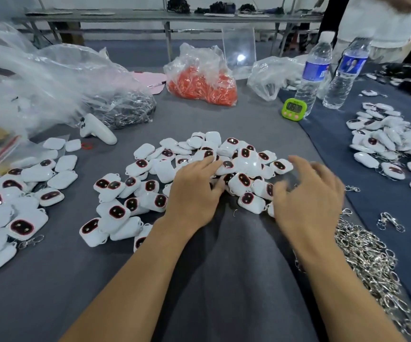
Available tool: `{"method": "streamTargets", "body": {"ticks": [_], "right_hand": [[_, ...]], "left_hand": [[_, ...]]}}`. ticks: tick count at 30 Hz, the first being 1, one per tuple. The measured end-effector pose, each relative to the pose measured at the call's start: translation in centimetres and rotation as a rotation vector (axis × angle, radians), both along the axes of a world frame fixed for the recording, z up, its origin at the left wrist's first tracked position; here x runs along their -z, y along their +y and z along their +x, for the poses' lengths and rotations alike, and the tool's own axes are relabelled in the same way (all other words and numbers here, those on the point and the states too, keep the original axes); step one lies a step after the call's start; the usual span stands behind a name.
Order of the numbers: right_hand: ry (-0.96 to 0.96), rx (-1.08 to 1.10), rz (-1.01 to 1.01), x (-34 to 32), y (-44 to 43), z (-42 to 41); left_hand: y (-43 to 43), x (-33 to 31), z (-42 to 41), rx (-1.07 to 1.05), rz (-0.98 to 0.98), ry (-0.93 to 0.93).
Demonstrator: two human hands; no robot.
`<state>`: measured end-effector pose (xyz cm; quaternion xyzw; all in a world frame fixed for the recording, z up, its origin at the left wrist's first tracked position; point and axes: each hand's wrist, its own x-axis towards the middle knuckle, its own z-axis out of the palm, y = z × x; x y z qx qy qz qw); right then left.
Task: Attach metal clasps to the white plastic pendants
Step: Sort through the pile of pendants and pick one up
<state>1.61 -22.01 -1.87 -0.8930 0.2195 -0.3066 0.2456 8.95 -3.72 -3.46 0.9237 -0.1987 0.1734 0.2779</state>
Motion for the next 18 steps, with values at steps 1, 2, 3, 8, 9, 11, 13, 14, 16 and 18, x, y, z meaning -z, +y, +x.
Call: {"method": "streamTargets", "body": {"ticks": [1,2,3,8,9,11,13,14,16,18], "right_hand": [[0.100,0.076,-0.040,-0.1,-1.2,-0.3],[0.227,0.124,-0.059,-0.1,-2.1,-0.6],[0.351,0.139,-0.060,0.0,-2.8,-0.6],[0.404,0.029,-0.007,0.2,-3.1,0.3],[0.378,0.009,0.000,0.1,-3.0,0.4],[0.318,0.008,0.013,0.2,-3.1,0.6],[0.244,0.028,0.040,0.2,-3.3,0.5],[0.215,0.024,0.056,0.3,-3.4,0.5],[0.161,-0.015,0.097,0.4,-3.5,0.6],[0.107,-0.056,0.126,0.3,-3.3,0.7]], "left_hand": [[0.0,0.0,-0.1,0.009,0.013,0.005],[-0.1,0.0,-0.1,0.018,0.029,0.009],[-0.1,0.1,0.0,0.023,0.042,0.012],[-0.2,0.5,-0.2,0.011,0.019,-0.030],[-0.2,0.5,-0.3,0.007,0.011,-0.043],[-0.3,0.4,-0.7,-0.003,0.016,-0.058],[-0.5,0.3,-0.9,-0.002,0.026,-0.050],[-0.6,0.3,-1.0,0.003,0.028,-0.042],[-0.8,0.3,-1.0,0.021,0.014,-0.045],[-0.9,0.3,-0.9,0.056,-0.017,-0.080]]}}
